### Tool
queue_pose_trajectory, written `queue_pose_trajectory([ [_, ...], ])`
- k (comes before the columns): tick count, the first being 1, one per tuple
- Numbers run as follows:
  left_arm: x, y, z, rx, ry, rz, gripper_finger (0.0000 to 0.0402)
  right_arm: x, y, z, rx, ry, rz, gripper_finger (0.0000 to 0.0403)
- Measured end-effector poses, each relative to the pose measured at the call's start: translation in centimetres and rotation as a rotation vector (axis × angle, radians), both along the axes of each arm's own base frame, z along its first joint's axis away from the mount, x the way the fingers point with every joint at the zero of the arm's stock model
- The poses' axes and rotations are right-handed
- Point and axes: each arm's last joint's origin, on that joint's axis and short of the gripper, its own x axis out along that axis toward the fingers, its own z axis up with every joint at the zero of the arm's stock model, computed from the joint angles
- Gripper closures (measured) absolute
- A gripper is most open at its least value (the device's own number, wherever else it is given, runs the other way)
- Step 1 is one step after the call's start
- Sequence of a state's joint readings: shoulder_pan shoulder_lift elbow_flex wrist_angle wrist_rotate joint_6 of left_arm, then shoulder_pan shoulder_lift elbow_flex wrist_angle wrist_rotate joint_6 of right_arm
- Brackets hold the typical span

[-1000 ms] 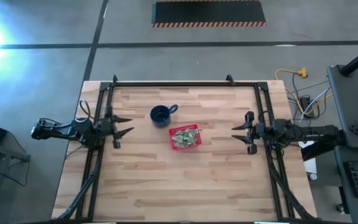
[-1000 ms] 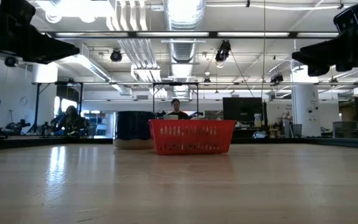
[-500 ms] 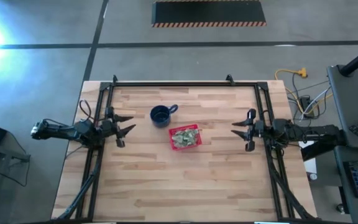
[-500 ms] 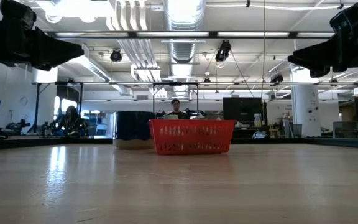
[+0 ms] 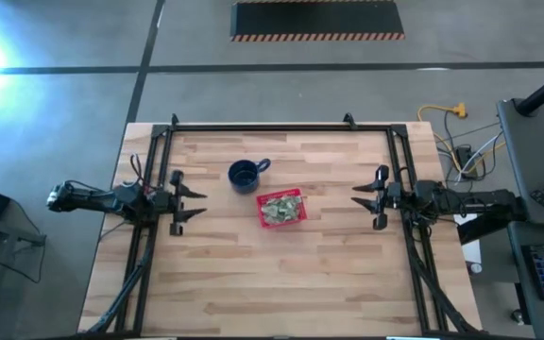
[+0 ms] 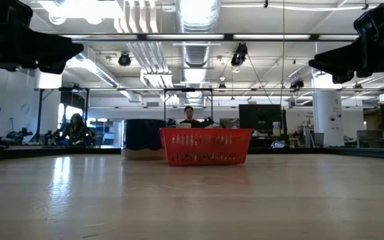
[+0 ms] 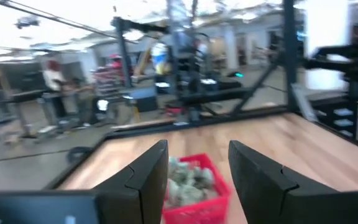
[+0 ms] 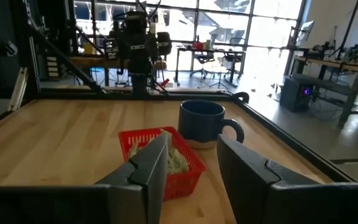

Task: Pick and place Stevia / Truvia into bins
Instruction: Return to Home Position

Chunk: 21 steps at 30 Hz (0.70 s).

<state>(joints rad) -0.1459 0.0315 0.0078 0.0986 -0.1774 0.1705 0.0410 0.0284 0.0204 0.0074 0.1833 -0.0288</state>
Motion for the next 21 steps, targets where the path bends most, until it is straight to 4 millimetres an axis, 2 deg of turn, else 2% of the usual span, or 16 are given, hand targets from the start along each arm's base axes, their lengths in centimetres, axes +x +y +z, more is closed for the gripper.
queue_pose_trajectory([
  [5, 0.00, -0.21, -0.28, 0.027, 0.025, -0.072, 0.0248, 0.00, 0.00, 0.00, 0.000, 0.000, 0.000, 0.0272],
  [21, 0.29, -0.16, -0.69, 0.084, 0.073, -0.039, 0.0248, 0.00, 0.00, 0.00, 0.002, 0.000, 0.000, 0.0276],
])
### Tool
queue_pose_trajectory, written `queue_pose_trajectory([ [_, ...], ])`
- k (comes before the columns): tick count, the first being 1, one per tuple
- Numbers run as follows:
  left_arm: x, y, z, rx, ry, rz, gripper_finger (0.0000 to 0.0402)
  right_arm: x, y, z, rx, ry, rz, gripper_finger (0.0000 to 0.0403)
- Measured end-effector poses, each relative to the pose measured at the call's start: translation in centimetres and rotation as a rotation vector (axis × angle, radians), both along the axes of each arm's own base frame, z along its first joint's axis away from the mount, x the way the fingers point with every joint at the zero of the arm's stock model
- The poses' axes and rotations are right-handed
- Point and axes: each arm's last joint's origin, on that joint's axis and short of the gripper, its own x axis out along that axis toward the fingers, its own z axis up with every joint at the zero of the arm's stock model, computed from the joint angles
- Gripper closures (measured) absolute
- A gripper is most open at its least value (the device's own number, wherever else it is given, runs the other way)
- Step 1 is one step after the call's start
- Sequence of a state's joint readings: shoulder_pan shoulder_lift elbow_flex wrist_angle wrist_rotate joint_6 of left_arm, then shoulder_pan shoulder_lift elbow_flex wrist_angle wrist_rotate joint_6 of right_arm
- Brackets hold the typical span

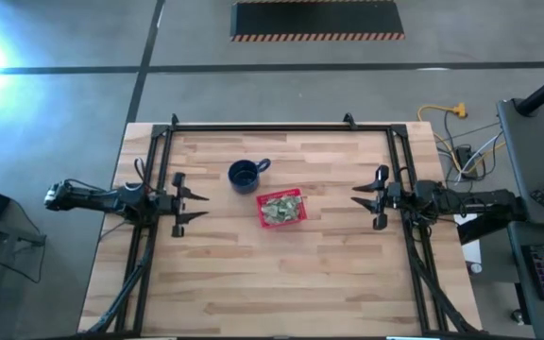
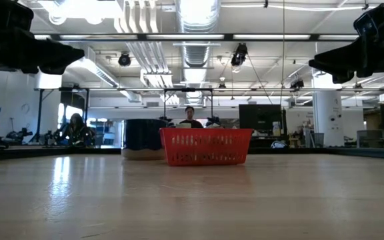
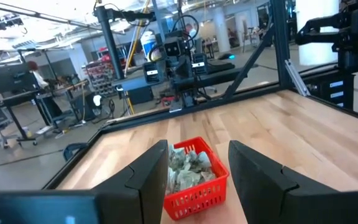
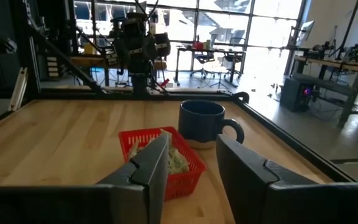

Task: Pick and place Stevia / Truvia into bins
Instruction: Return to Home Position

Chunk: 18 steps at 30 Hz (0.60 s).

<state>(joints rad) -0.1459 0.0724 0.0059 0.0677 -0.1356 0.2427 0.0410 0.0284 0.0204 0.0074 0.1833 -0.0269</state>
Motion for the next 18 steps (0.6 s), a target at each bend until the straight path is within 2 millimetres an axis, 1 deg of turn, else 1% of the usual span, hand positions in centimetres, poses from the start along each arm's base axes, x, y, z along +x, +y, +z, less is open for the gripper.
queue_pose_trajectory([
  [18, 0.24, -0.04, -0.36, 0.006, 0.040, 0.000, 0.0248, 0.00, 0.00, 0.00, 0.000, 0.000, 0.000, 0.0277],
])
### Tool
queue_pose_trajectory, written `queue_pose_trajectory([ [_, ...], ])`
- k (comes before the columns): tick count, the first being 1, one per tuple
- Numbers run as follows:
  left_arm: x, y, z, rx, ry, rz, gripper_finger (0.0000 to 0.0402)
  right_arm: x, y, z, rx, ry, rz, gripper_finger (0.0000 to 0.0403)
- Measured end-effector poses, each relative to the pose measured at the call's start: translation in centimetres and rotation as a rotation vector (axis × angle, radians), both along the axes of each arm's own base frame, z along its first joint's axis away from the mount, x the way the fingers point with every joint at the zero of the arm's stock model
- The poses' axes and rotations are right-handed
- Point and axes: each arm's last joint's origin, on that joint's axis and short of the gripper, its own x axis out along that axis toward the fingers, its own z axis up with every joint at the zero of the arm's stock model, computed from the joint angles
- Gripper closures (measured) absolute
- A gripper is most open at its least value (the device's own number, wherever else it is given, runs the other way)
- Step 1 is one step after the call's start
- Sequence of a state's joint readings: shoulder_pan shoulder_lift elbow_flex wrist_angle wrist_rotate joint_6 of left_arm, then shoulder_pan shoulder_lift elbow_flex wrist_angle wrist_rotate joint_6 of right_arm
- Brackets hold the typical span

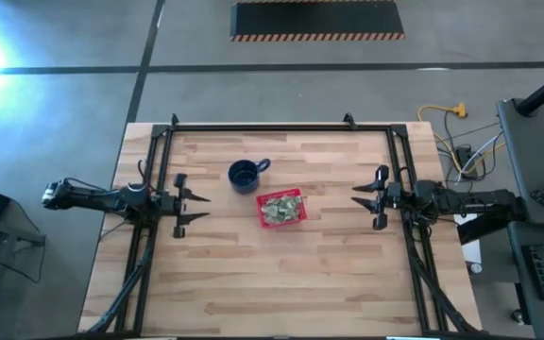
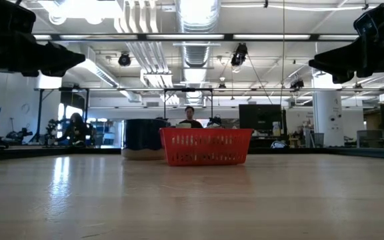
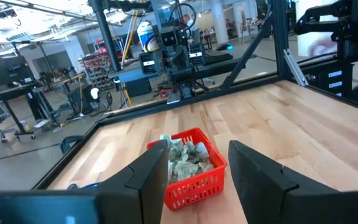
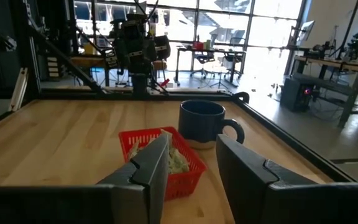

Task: Pick and place Stevia / Truvia into bins
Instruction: Return to Home Position

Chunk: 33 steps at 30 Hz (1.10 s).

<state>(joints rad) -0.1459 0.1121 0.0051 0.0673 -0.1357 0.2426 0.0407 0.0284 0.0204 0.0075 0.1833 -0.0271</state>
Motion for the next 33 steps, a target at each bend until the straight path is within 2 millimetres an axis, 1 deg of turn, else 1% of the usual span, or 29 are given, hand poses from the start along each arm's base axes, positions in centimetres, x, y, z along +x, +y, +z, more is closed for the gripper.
queue_pose_trajectory([
  [7, 0.09, -0.01, -0.14, 0.002, 0.016, 0.000, 0.0248, 0.00, 0.00, 0.00, -0.002, 0.000, 0.000, 0.0272],
  [15, 0.15, -0.02, -0.22, 0.004, 0.026, 0.000, 0.0248, 0.00, 0.00, 0.00, 0.000, 0.000, 0.000, 0.0280],
  [25, 0.14, -0.02, -0.22, 0.004, 0.025, 0.000, 0.0248, 0.00, 0.00, 0.00, 0.000, 0.000, 0.001, 0.0273],
  [33, 0.15, -0.02, -0.22, 0.004, 0.025, 0.000, 0.0248, 0.00, 0.00, 0.00, 0.000, 0.000, 0.000, 0.0280],
])
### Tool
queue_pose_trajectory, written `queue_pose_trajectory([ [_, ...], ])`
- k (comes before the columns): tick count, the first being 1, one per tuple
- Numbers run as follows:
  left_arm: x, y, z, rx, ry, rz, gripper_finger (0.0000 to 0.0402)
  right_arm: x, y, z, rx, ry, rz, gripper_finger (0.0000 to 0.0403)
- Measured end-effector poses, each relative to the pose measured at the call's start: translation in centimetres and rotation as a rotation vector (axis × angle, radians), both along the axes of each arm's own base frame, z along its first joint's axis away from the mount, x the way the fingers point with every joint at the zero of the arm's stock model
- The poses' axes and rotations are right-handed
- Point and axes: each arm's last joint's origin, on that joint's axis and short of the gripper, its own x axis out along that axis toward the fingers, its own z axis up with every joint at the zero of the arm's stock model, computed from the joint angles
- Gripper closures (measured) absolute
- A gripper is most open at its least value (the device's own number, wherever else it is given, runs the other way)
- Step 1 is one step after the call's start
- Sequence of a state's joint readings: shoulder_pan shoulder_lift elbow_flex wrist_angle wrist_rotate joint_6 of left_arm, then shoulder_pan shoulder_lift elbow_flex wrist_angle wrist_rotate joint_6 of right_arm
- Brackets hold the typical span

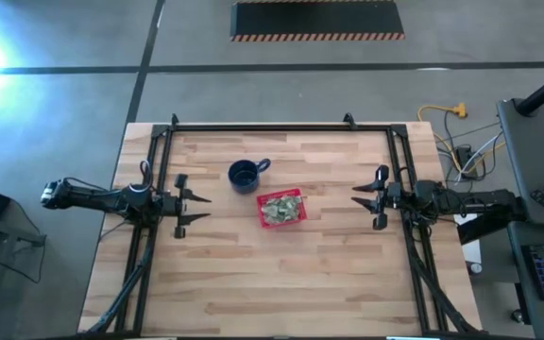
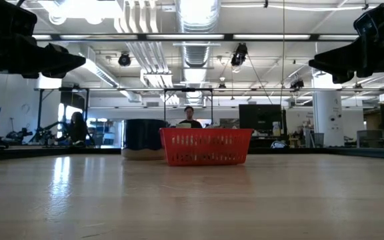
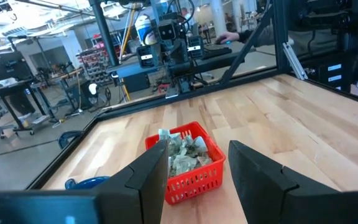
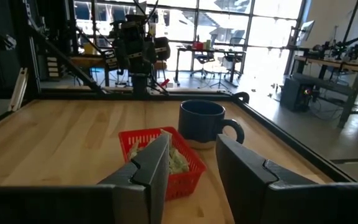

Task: Pick and place Stevia / Truvia into bins
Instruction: Return to Home Position

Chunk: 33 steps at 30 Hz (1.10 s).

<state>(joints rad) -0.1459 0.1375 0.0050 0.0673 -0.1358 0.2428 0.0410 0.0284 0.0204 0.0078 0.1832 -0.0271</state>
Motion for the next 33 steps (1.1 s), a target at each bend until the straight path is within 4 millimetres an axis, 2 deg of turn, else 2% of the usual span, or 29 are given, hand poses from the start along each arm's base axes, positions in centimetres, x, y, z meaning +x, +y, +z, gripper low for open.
queue_pose_trajectory([
  [33, 0.02, -0.01, -0.05, 0.000, 0.005, 0.000, 0.0248, 0.00, 0.00, 0.00, 0.000, 0.000, 0.000, 0.0274],
])
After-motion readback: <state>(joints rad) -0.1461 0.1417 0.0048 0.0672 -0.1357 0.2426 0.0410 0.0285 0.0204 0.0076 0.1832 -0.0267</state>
